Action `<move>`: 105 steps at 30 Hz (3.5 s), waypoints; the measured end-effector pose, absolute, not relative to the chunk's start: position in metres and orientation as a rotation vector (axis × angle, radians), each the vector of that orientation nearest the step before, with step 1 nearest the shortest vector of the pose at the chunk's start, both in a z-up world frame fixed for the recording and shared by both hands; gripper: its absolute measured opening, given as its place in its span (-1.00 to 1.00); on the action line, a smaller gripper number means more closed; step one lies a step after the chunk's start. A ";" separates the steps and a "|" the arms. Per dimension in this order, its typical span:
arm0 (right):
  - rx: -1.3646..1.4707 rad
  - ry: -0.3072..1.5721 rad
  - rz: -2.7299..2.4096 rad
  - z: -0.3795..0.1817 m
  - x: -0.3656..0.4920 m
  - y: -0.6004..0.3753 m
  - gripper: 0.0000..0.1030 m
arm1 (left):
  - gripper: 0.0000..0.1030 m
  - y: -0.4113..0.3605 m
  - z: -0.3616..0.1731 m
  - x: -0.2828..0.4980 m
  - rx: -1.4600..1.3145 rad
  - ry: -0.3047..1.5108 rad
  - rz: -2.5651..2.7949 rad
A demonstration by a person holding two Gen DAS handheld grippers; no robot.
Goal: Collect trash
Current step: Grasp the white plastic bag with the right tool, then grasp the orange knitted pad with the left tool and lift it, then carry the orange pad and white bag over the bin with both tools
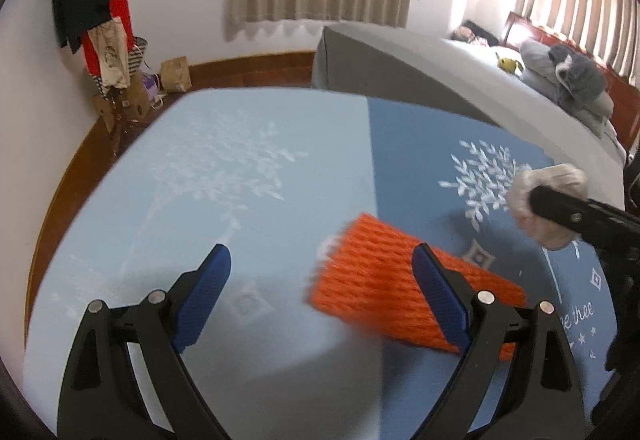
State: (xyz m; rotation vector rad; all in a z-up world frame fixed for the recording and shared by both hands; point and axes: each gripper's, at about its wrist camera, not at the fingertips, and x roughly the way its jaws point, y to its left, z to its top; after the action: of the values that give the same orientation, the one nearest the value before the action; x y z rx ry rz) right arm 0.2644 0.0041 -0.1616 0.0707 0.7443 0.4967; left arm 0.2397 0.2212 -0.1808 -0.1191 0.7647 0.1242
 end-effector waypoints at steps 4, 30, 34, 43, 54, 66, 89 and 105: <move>0.059 0.746 0.475 -0.163 0.254 -0.010 -0.31 | 0.73 0.213 -0.187 0.243 -0.130 0.793 0.108; 0.081 0.751 0.429 -0.161 0.224 -0.043 -0.31 | -0.72 0.178 -0.184 0.240 -0.100 0.801 0.021; 0.078 0.733 0.427 -0.155 0.219 -0.047 -0.31 | -0.72 0.176 -0.176 0.233 -0.121 0.781 0.024; 0.083 0.698 0.431 -0.139 0.205 -0.057 -0.31 | -0.72 0.160 -0.144 0.205 -0.115 0.708 0.016; 0.086 0.662 0.436 -0.119 0.178 -0.074 -0.31 | -0.73 0.137 -0.111 0.174 -0.114 0.651 -0.004; 0.093 0.607 0.427 -0.088 0.138 -0.105 -0.31 | -0.73 0.101 -0.077 0.136 -0.076 0.587 -0.048; 0.114 0.525 0.360 -0.052 0.064 -0.171 -0.31 | -0.73 0.027 -0.043 0.076 -0.038 0.515 -0.179; 0.150 0.502 0.227 -0.049 0.027 -0.240 -0.31 | -0.73 -0.046 -0.040 0.053 -0.003 0.480 -0.335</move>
State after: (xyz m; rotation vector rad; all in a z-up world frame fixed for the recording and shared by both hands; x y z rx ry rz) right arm 0.0265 -0.2404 -0.0490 0.1502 0.5021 0.2270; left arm 0.0528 -0.0462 -0.0403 -0.0030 0.4798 -0.3351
